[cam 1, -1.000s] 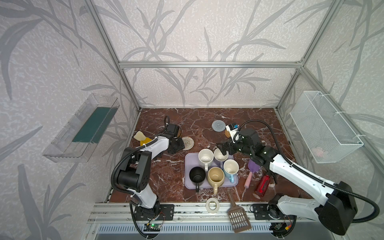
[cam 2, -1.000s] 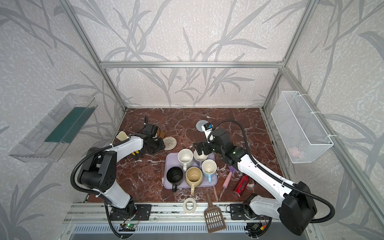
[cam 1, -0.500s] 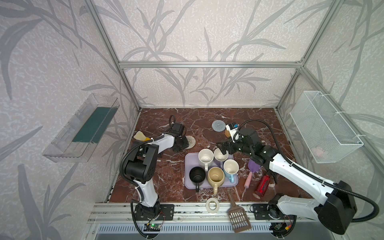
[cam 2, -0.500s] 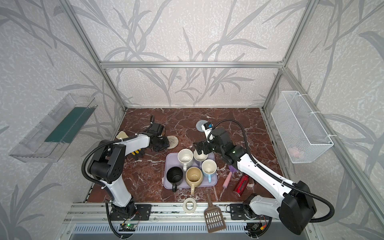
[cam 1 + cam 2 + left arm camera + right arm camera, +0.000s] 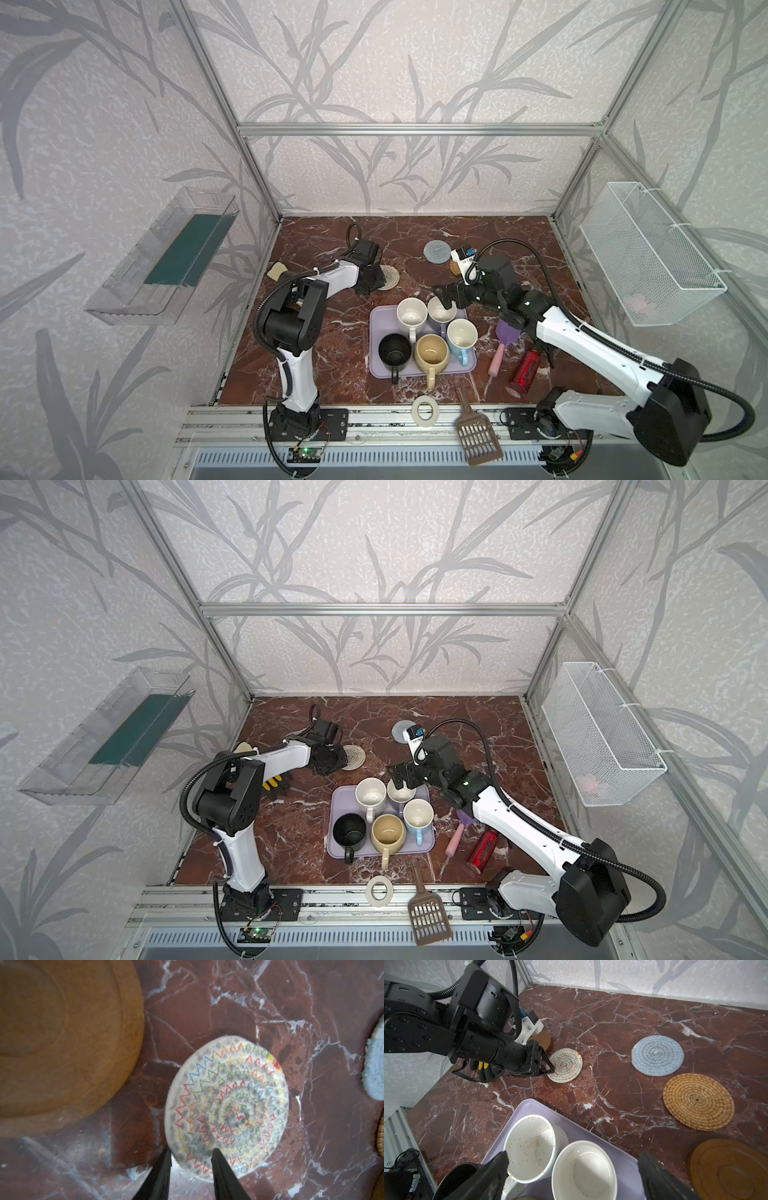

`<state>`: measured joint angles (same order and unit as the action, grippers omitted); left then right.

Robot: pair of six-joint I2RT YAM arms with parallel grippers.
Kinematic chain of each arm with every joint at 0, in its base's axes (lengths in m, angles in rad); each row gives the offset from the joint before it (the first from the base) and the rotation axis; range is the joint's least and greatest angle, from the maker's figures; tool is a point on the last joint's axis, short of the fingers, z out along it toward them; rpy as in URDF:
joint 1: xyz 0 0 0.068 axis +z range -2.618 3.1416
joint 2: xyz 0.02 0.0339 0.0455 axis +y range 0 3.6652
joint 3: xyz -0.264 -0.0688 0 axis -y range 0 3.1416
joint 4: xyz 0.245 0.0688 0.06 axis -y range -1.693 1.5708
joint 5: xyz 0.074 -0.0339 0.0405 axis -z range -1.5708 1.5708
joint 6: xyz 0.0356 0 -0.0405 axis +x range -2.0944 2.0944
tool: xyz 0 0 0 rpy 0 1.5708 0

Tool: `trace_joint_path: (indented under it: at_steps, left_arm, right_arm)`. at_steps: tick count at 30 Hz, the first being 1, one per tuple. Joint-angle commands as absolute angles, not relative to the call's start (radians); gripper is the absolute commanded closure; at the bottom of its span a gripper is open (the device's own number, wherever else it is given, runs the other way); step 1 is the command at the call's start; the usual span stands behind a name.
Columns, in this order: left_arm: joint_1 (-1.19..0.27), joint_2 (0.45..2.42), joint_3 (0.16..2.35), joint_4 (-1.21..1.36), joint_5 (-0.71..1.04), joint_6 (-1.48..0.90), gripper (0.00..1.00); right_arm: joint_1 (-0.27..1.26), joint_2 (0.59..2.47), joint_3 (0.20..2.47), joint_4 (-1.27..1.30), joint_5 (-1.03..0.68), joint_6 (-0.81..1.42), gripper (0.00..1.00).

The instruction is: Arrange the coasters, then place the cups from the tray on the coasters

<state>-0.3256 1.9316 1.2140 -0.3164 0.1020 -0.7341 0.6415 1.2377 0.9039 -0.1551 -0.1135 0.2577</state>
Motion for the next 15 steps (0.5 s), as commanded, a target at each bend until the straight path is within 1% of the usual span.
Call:
trace_joint_path:
  at_steps: [1, 8, 15]
  left_arm:
    - [-0.329, 1.986, 1.233, -0.337, 0.063, -0.767, 0.64]
    - [-0.333, 2.029, 1.285, -0.369, 0.002, -0.751, 0.65]
    - [-0.349, 2.067, 1.364, -0.472, -0.148, -0.687, 0.66]
  right_arm:
    - [0.64, 1.251, 0.937, -0.158, -0.103, 0.252, 0.04]
    - [0.64, 1.272, 0.938, -0.155, -0.097, 0.246, 0.04]
    - [0.64, 1.291, 0.94, -0.152, -0.092, 0.244, 0.04]
